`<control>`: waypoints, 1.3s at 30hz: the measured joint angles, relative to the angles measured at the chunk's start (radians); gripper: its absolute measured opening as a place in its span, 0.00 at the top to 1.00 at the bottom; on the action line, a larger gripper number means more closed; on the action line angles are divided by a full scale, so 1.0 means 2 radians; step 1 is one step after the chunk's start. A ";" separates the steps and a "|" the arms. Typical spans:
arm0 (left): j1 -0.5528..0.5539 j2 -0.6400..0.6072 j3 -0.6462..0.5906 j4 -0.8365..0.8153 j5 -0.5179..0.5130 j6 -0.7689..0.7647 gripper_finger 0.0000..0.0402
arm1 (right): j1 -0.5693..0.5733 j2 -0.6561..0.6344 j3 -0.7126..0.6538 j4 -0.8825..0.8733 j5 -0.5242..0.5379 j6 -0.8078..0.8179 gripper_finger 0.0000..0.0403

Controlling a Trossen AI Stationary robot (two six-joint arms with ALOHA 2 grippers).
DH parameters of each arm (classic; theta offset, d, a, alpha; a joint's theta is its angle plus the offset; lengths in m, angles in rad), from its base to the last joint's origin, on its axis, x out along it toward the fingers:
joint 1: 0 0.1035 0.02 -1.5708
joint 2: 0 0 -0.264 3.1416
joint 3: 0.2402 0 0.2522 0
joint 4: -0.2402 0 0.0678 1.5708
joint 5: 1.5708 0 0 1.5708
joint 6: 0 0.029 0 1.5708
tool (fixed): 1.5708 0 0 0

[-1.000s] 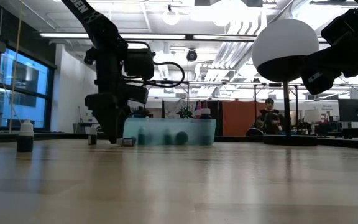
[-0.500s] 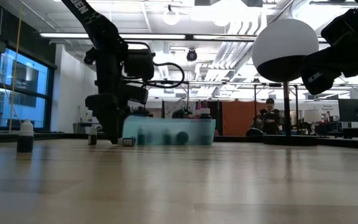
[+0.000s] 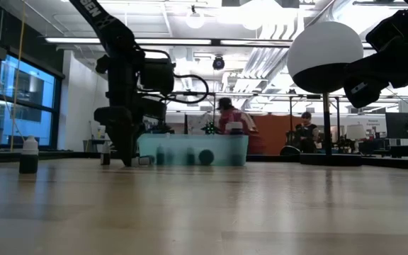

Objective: Pick & Place food coloring
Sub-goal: Put the small purple food coloring into the bin

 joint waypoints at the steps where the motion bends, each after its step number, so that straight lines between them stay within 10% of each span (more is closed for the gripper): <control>1: 0.000 -0.002 0.000 0.002 -0.003 0.001 0.90 | 0.000 0.000 0.000 0.000 0.000 0.000 1.00; 28: -0.056 -0.031 0.000 0.022 0.075 -0.017 0.98 | 0.000 0.000 0.000 -0.002 0.000 0.000 1.00; 39: -0.087 -0.031 0.000 0.055 0.033 -0.031 0.88 | 0.000 0.000 0.000 -0.002 0.000 0.000 1.00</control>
